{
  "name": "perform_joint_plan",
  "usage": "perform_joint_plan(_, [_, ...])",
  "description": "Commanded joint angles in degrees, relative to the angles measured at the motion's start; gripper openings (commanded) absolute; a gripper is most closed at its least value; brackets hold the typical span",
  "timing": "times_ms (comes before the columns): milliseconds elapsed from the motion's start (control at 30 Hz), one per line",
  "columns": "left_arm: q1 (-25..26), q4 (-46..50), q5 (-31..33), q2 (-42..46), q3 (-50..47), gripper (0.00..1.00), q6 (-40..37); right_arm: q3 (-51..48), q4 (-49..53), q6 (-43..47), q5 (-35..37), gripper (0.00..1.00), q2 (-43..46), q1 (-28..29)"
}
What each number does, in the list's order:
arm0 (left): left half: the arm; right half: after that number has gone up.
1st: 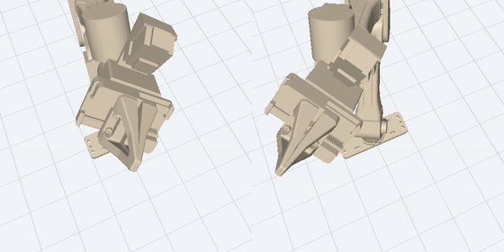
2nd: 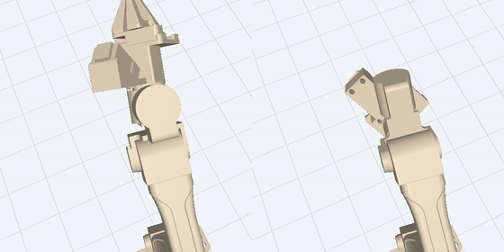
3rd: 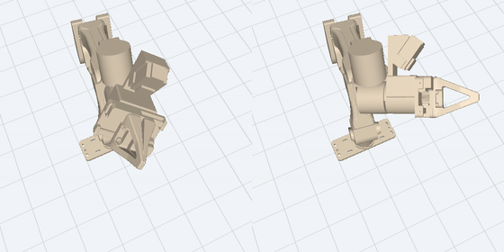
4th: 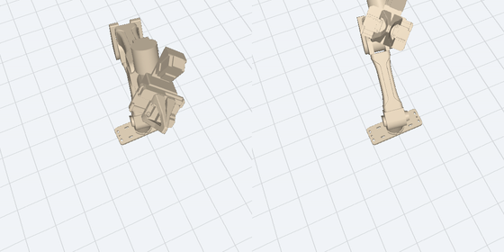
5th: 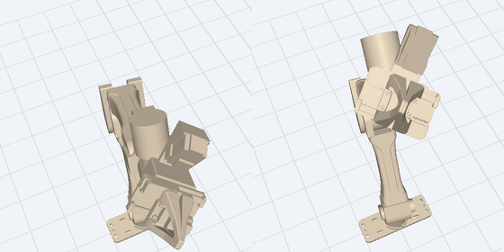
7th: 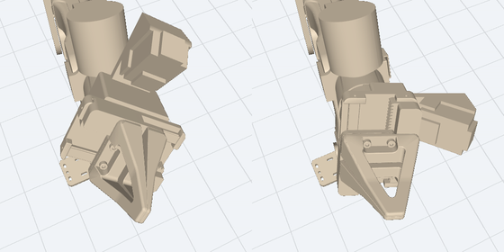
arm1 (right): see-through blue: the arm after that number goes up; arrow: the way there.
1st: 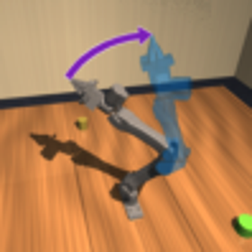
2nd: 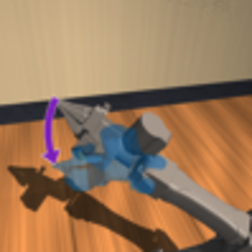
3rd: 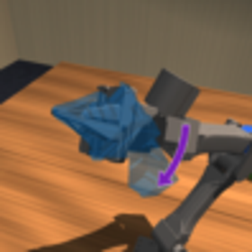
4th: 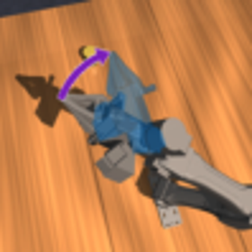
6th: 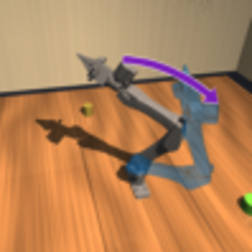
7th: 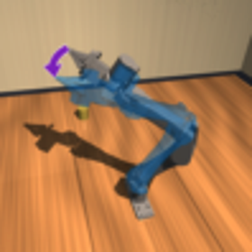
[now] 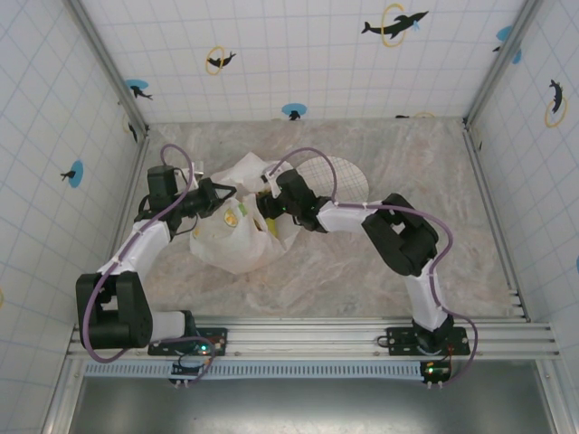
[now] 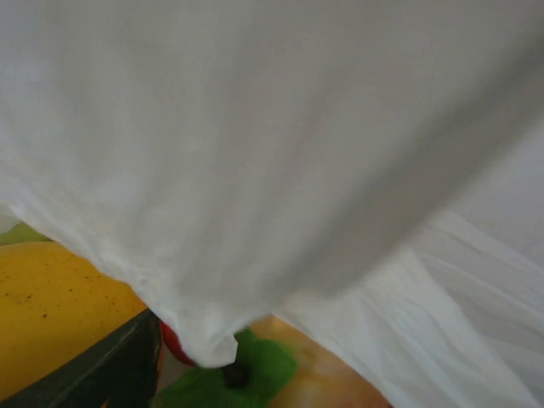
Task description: Place the fruits into the plastic bag
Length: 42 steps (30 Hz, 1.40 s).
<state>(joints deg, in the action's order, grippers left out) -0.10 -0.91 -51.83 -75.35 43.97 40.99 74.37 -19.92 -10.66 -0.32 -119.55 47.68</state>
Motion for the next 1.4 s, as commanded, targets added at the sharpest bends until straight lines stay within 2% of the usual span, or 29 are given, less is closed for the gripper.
perform_joint_plan(0, [-0.38, -1.03, -0.99, 0.92, 0.36, 0.0, 0.41, -3.21, -4.41, -2.08, -2.28, 0.78, 4.78, -0.76])
perform_joint_plan(400, [-0.42, -0.85, -0.72, 0.73, 0.36, 0.0, 0.26, -13.07, -1.38, -1.18, -5.45, 0.79, 16.19, -0.98])
perform_joint_plan(600, [-0.44, -0.76, -0.64, 0.47, 0.53, 0.0, 0.35, -20.93, -0.03, -1.03, -7.2, 0.78, 25.17, -1.23])
perform_joint_plan(833, [-0.36, -0.76, -0.51, 0.38, 0.58, 0.0, 0.27, -30.93, 0.44, -10.09, -7.78, 0.77, 33.92, -4.83])
perform_joint_plan(1000, [-0.42, -0.75, -0.4, 0.3, 0.53, 0.0, 0.35, -33.33, -1.36, -17.34, -6.69, 0.78, 32.62, -6.7])
perform_joint_plan(1233, [-0.42, -0.67, -0.46, 0.47, 0.35, 0.0, 0.31, -28.96, -4.26, -22.57, -11.32, 0.79, 24.78, -7.76])
perform_joint_plan(1367, [-0.47, -0.62, -0.48, 0.64, 0.42, 0.0, 0.15, -27.7, -6.34, -24.9, -13.07, 0.74, 21.3, -8.43])
